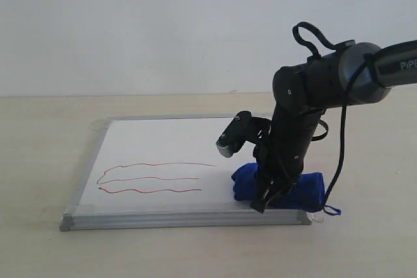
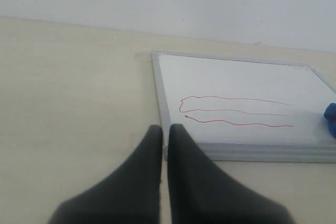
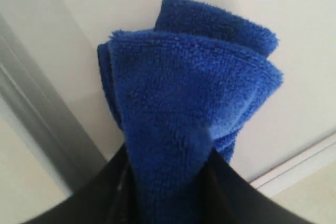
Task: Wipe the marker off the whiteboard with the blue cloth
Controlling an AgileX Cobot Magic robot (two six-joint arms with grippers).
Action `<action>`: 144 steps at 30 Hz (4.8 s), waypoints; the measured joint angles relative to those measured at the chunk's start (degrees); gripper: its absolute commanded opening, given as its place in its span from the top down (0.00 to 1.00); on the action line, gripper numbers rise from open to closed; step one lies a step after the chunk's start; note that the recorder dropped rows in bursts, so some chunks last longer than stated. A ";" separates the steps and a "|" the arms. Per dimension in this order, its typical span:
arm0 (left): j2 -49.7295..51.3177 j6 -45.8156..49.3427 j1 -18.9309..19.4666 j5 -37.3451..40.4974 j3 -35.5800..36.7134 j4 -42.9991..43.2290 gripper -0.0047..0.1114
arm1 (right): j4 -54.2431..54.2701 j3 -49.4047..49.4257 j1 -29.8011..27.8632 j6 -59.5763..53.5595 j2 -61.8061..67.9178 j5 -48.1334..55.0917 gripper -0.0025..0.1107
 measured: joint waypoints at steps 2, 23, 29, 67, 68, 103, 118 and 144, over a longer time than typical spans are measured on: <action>0.00 0.00 0.00 0.00 0.00 0.00 0.93 | -1.11 0.14 -0.59 2.65 0.00 -0.98 0.98; 0.00 0.00 0.00 0.00 0.00 0.00 0.93 | 1.52 0.64 1.80 3.91 0.47 -11.15 0.98; 0.00 0.00 0.00 0.00 0.00 0.00 0.93 | 0.39 0.64 0.99 10.92 0.73 -17.52 0.98; 0.00 0.00 0.00 0.00 0.00 0.00 0.93 | -2.29 -24.61 1.30 25.69 12.57 -6.98 0.98; 0.00 0.00 0.00 0.00 0.00 0.00 0.93 | -2.34 -24.61 1.44 25.24 13.24 -6.53 0.98; 0.00 0.00 0.00 0.00 0.00 0.00 0.93 | -2.51 -27.55 8.45 20.46 17.87 -6.31 0.98; 0.00 0.00 0.00 0.00 0.00 0.00 0.93 | -15.46 -27.37 5.86 39.72 17.51 -6.85 0.98; 0.00 0.00 0.00 0.00 0.00 0.00 0.93 | -0.52 -27.48 12.20 8.65 15.05 13.08 0.98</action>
